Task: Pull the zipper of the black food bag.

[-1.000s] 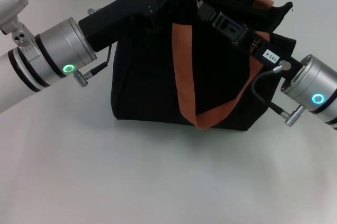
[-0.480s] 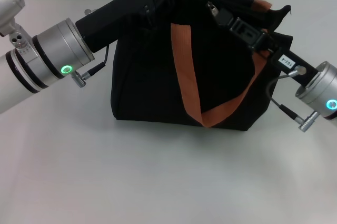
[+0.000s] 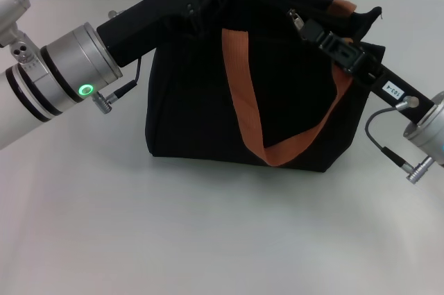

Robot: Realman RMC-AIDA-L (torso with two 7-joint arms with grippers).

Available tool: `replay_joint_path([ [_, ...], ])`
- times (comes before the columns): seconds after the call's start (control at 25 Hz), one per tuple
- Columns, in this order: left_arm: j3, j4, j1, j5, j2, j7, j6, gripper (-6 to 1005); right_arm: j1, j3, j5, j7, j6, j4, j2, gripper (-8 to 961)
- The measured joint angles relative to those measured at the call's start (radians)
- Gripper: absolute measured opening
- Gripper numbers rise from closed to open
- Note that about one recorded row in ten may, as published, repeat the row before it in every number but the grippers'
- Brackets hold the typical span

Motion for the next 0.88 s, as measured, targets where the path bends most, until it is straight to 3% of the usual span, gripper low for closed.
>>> replay_joint_path([
  [0.64, -0.002, 0.003, 0.006, -0.005, 0.0, 0.0, -0.001, 19, -0.05, 0.017, 0.003, 0.028, -0.037, -0.049, 0.001, -3],
  [0.88, -0.002, 0.001, 0.007, -0.005, 0.0, 0.0, -0.001, 19, -0.049, 0.047, 0.003, -0.054, -0.109, -0.053, 0.004, -1],
])
